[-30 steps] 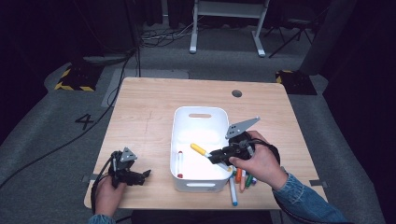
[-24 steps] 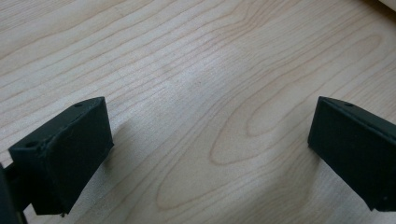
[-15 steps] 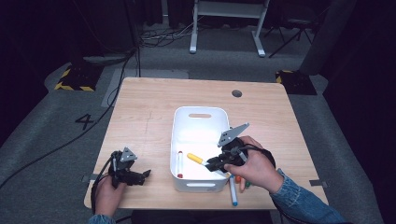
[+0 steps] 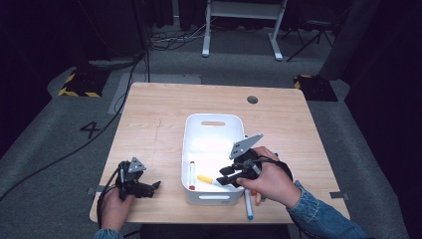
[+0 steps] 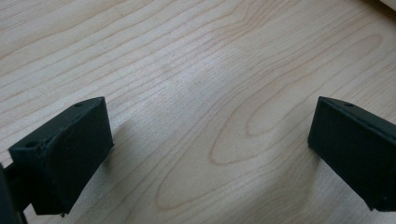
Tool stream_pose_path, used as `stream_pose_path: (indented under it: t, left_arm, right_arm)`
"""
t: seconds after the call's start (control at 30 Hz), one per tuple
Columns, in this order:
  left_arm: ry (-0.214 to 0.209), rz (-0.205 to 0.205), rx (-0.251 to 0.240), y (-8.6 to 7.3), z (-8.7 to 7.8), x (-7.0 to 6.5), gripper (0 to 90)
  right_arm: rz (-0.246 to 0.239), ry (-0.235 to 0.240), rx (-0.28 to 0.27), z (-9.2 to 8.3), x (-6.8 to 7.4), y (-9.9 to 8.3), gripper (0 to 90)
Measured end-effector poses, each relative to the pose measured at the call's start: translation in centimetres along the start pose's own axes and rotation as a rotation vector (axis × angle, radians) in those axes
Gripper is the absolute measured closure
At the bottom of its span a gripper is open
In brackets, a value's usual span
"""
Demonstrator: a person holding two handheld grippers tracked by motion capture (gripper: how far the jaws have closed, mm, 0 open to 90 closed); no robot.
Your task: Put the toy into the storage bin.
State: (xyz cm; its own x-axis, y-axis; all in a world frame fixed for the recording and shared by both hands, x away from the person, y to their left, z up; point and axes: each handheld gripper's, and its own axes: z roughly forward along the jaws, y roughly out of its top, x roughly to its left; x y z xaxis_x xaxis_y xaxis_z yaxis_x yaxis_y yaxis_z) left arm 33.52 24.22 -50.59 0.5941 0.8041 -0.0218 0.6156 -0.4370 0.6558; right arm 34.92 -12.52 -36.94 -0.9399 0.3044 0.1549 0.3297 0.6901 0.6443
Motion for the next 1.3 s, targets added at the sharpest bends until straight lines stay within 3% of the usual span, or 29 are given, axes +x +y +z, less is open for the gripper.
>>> stream_pose_path:
  t: [0.37,0.67,0.83,0.97,1.27,1.3]
  left_arm:
    - [0.001,0.000,0.000,0.0,0.0,0.0,0.0]
    - [0.000,-0.001,0.000,0.0,0.0,0.0,0.0]
    - [-0.001,-0.001,0.001,0.0,0.0,0.0,0.0]
    - [0.000,-0.001,0.000,0.0,0.0,0.0,0.0]
    - [0.006,-0.007,0.004,0.0,-0.1,-0.1,0.0]
    - [0.008,-0.008,0.004,0.0,-0.1,-0.1,0.0]
  right_arm:
    - [0.015,-0.050,-0.078,-1.9,-0.6,-0.1,56.7]
    - [0.098,-0.117,-0.139,-5.4,-2.6,-1.2,60.3]
    - [0.139,-0.178,-0.144,-6.8,-3.7,-2.1,63.1]
    - [0.164,-0.201,-0.144,-7.3,-4.3,-2.6,64.0]
    - [0.242,-0.264,-0.113,-7.8,-7.4,-4.6,63.7]
    - [0.279,-0.280,-0.101,-7.8,-8.0,-5.2,63.2]
